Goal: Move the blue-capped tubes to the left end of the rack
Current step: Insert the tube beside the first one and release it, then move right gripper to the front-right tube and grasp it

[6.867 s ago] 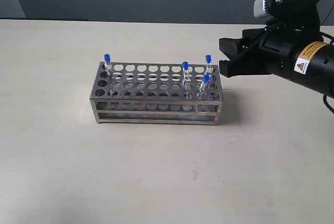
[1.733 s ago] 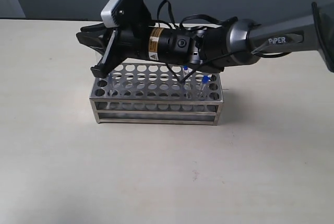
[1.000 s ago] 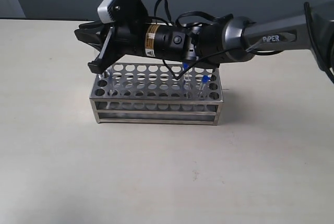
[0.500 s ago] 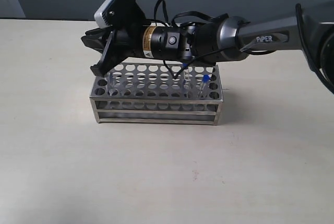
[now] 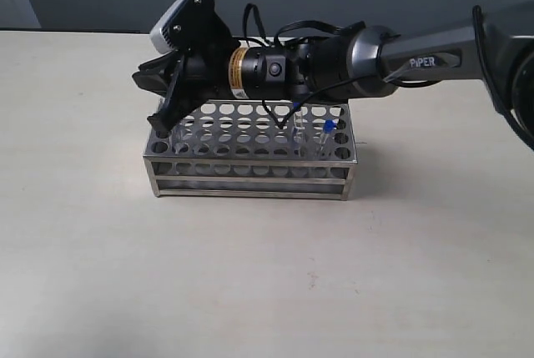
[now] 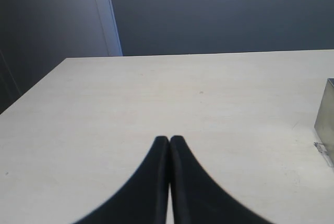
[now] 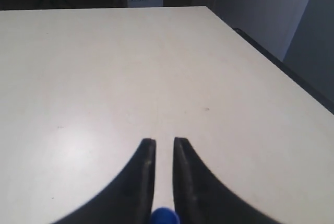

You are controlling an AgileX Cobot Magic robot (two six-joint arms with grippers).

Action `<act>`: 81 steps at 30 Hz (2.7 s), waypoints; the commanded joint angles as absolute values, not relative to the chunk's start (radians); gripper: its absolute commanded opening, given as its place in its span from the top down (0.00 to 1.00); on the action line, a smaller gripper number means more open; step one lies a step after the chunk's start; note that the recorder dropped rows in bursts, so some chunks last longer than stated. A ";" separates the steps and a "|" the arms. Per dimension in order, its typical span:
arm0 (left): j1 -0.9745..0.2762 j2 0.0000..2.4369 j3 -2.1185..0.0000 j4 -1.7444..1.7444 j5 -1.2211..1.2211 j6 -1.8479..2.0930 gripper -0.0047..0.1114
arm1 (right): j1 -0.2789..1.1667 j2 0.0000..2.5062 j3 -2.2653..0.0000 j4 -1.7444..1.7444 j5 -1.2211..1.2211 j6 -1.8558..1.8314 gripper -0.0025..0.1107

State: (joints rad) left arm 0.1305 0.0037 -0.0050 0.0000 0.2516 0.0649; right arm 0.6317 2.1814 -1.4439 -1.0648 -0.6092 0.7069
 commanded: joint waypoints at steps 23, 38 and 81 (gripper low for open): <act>0.136 0.000 0.000 0.000 0.240 0.061 0.96 | 0.629 1.723 -1.121 -1.295 -0.165 0.901 0.71; 0.136 0.000 0.000 0.000 0.240 0.061 0.96 | 0.394 1.547 -0.743 -0.597 -0.517 0.392 0.71; 0.116 0.000 0.000 0.006 0.240 0.061 0.96 | 0.389 1.859 -0.679 -0.286 -0.668 0.148 0.62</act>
